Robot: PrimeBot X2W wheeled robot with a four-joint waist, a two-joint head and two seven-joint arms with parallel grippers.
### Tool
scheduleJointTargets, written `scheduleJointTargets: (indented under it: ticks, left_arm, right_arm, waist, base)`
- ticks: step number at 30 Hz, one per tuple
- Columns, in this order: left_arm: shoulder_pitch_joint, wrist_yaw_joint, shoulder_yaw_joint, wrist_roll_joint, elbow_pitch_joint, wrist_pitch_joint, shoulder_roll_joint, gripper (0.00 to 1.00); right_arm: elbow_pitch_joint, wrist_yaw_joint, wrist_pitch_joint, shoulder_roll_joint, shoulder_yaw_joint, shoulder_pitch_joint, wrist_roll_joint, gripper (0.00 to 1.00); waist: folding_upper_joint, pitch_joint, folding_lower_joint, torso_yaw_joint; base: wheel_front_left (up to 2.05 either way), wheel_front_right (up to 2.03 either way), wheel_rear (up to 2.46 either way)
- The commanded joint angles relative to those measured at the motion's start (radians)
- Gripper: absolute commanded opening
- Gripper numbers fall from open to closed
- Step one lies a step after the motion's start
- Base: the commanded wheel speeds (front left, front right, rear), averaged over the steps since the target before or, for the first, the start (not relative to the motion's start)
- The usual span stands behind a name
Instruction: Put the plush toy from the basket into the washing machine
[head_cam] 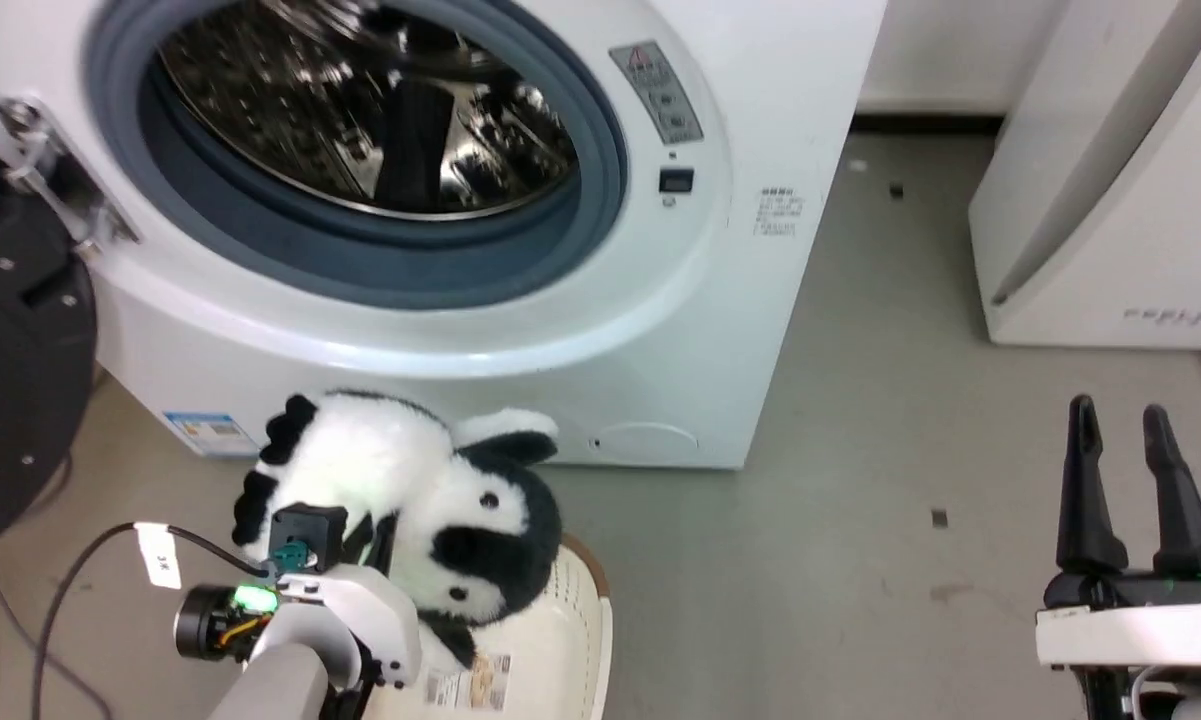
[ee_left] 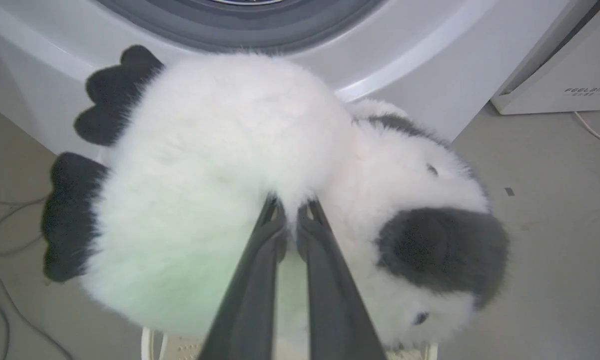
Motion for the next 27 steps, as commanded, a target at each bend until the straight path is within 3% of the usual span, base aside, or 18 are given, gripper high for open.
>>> scheduleJointTargets:
  ticks: [1, 11, 21, 27]
  left_arm:
    - [0.016, 0.019, 0.024, 0.015, -0.079, -0.007, 0.010, 0.00]
    - [-0.036, 0.048, 0.114, 0.026, -0.226, -0.007, 0.024, 0.00]
    - [-0.255, 0.070, 0.222, 0.033, -0.232, -0.007, 0.060, 0.00]
    - [-0.450, 0.047, 0.294, 0.024, -0.190, -0.007, 0.109, 0.00]
  right_arm:
    - [0.002, 0.001, -0.004, -0.001, 0.003, 0.022, 0.008, 1.00]
    - [-0.015, 0.001, -0.004, -0.001, 0.019, 0.010, 0.012, 1.00]
    - [-0.042, 0.001, -0.004, -0.001, 0.012, -0.078, 0.012, 1.00]
    - [-0.058, 0.001, -0.004, -0.001, 0.020, -0.129, 0.019, 1.00]
  waist:
    - [0.0000, -0.044, 0.0002, 0.002]
    - [0.0000, -0.007, 0.0002, -0.046]
    - [0.0000, 0.185, 0.0002, -0.141]
    - [0.0000, 0.310, 0.0002, -0.192]
  base:
    - [0.00, 0.00, 0.00]
    - [0.00, 0.00, 0.00]
    - [0.00, 0.00, 0.00]
    - [0.00, 0.00, 0.00]
